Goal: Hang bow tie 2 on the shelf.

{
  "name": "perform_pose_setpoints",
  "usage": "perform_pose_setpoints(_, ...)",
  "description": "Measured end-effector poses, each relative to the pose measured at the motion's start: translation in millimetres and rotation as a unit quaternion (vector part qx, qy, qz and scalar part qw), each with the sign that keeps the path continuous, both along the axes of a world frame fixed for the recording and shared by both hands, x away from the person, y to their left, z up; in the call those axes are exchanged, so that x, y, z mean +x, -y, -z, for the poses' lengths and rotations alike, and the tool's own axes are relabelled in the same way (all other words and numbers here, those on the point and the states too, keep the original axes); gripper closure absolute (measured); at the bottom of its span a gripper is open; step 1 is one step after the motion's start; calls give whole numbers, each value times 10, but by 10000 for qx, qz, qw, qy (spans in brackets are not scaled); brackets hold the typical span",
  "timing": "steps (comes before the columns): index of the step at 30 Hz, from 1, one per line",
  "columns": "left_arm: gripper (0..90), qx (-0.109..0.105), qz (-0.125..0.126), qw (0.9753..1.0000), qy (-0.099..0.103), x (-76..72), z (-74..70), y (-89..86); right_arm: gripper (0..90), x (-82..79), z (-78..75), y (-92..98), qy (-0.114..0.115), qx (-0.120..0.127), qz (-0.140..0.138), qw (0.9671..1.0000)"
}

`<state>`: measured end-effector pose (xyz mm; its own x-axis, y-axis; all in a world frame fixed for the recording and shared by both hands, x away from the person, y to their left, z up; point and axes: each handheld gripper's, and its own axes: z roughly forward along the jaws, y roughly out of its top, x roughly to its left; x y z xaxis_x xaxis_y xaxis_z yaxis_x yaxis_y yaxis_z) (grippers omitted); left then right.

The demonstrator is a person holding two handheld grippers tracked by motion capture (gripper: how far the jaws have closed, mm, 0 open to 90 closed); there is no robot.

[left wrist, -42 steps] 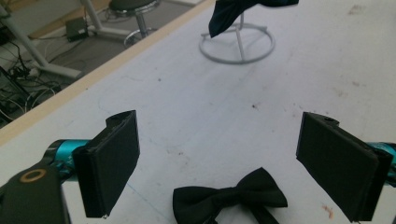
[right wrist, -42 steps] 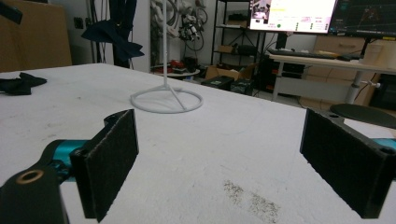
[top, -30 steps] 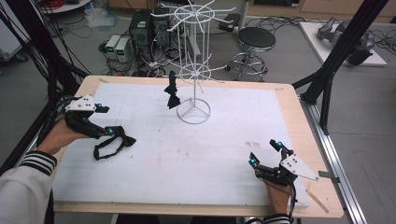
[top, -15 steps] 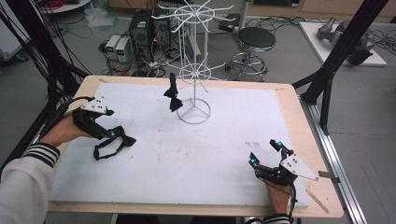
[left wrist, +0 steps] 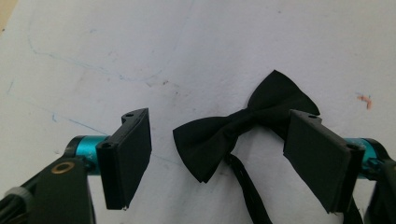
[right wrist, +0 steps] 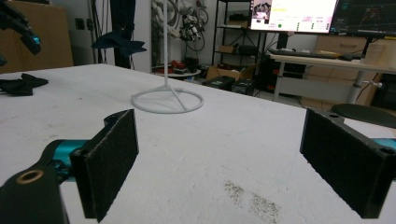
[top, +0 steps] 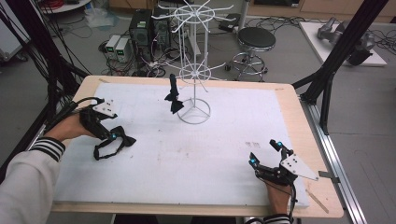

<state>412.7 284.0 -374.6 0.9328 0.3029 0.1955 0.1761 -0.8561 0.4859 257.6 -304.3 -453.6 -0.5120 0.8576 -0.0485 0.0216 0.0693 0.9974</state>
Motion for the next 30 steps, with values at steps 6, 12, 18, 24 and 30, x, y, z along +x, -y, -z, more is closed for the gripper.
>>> perform_pose_setpoints(6, 319, 386, 259, 9988, -143, 38, 40, 78, 109, -1, 2, 14, -12, 88, -11, 10000)
perform_pose_setpoints(12, 344, 775, 408, 9961, -94, 103, 70, 136, 109, 1, 3, 24, -13, 123, -11, 9999)
perform_pose_setpoints(18, 414, 1080, 553, 9924, -189, 152, 127, 222, 109, -6, 5, 25, -26, 174, -27, 9998)
perform_pose_setpoints(24, 402, 1131, 570, 9917, -208, 172, 192, 277, 109, 2, 6, 37, 31, 182, -15, 9998)
perform_pose_setpoints(30, 421, 1265, 624, 9896, -275, 186, 191, 274, 109, -5, 7, 37, -2, 223, -14, 9997)
